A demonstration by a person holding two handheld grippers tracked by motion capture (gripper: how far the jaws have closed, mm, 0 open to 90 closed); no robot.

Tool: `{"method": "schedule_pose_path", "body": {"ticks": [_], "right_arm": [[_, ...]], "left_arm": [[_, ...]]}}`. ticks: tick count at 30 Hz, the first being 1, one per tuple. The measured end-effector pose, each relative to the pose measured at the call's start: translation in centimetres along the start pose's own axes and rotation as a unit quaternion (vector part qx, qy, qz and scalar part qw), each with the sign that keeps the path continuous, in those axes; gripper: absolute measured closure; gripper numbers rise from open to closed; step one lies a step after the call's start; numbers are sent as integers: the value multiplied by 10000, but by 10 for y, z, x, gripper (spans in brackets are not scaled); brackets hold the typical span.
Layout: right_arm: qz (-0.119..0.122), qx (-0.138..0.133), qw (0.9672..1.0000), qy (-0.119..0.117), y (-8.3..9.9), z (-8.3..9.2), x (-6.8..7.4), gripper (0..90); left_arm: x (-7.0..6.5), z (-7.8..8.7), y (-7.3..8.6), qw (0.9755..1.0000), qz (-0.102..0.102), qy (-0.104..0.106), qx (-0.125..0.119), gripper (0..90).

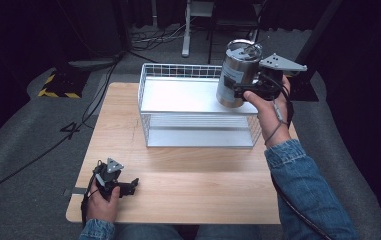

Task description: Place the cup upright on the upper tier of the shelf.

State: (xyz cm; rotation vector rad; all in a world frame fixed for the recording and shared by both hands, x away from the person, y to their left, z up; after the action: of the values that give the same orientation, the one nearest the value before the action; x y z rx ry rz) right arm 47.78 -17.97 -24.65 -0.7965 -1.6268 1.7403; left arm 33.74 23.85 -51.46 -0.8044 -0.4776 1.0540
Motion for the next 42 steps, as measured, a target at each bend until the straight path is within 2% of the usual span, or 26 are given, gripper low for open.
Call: {"method": "schedule_pose_path", "body": {"ticks": [4,7,10,14,26,31,35,40,41,42], "right_arm": [[-46,32,10000,22,3,-17,-5,38],[-65,19,10000,20,6,-25,-7,38],[-197,-14,9998,-15,11,-33,-9,38],[-246,46,9997,-19,15,-40,-11,38],[-286,288,9991,-83,25,-48,-10,37],[-308,242,9992,-33,27,-48,-11,35],[-125,258,9996,-88,28,-48,-10,34],[120,218,9997,-21,27,-48,-9,18],[71,277,9996,-43,27,-48,-7,0],[124,367,9992,-90,27,-48,-7,0]], "left_arm": [[0,0,0,10000,17,-20,-1,0],[0,0,0,10000,13,-20,2,0],[-1,0,0,10000,26,-15,5,0],[-1,0,0,10000,37,-30,-1,1],[-1,0,0,10000,59,-47,-5,1],[-1,0,0,10000,59,-47,-6,1],[-1,0,0,10000,59,-47,-7,1],[-1,0,0,10000,60,-44,-9,1],[-1,0,0,10000,59,-45,-5,1],[-1,0,0,10000,59,-47,-7,1]]}}
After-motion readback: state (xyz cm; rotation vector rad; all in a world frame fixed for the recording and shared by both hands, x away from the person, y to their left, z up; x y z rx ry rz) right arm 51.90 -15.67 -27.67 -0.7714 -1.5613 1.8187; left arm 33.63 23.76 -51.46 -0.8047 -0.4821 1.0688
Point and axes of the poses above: each handheld gripper's, and its own axes: z roughly backward along the jaws, y roughly out of its underside, x roughly to its left, the point moved 1 cm from there along -z, roughly forward along the jaws, and after that the axes turned 9 degrees about -x, right-handed, at the moved point
